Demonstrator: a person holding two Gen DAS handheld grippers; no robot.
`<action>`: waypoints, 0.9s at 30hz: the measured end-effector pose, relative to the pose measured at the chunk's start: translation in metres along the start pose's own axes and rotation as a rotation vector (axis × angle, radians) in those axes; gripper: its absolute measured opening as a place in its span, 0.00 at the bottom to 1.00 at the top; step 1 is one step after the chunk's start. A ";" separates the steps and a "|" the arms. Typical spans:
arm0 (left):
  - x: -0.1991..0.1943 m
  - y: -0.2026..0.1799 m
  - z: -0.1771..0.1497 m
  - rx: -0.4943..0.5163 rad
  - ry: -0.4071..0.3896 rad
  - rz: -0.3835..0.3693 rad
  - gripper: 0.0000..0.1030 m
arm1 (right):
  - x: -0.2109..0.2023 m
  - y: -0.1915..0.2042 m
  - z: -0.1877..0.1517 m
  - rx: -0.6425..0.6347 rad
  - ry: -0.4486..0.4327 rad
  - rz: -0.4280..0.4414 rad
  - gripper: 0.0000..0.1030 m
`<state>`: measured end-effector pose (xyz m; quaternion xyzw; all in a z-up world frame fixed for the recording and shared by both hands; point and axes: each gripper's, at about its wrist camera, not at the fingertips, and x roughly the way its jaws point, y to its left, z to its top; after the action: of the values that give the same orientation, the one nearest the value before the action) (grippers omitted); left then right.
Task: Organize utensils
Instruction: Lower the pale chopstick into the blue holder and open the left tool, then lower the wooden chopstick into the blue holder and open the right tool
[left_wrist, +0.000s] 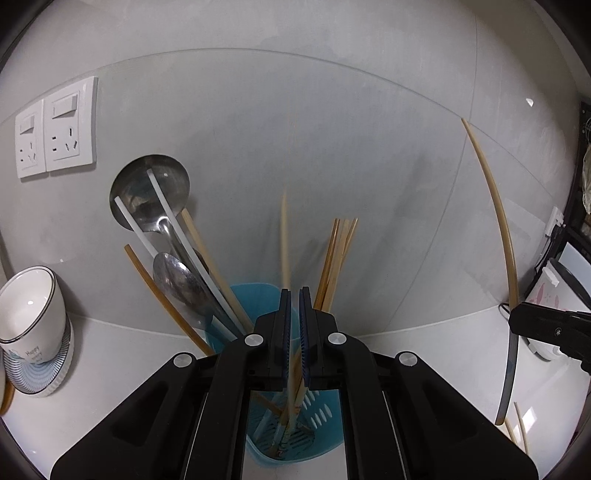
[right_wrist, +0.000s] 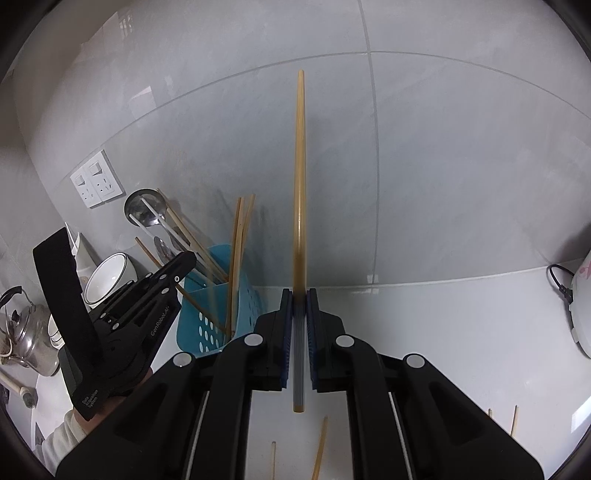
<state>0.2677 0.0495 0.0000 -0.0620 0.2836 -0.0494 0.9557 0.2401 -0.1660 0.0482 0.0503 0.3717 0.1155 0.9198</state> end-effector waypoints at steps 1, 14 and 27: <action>0.000 0.000 0.000 0.003 0.003 0.006 0.06 | 0.001 0.001 0.000 -0.002 0.002 0.001 0.07; -0.029 0.005 -0.005 0.024 0.074 0.095 0.84 | 0.002 0.004 0.000 -0.001 0.001 0.014 0.07; -0.071 0.031 -0.007 -0.057 0.170 0.177 0.94 | 0.011 0.032 0.006 -0.015 -0.023 0.095 0.07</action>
<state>0.2062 0.0884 0.0277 -0.0595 0.3693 0.0384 0.9266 0.2463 -0.1327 0.0514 0.0626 0.3574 0.1613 0.9178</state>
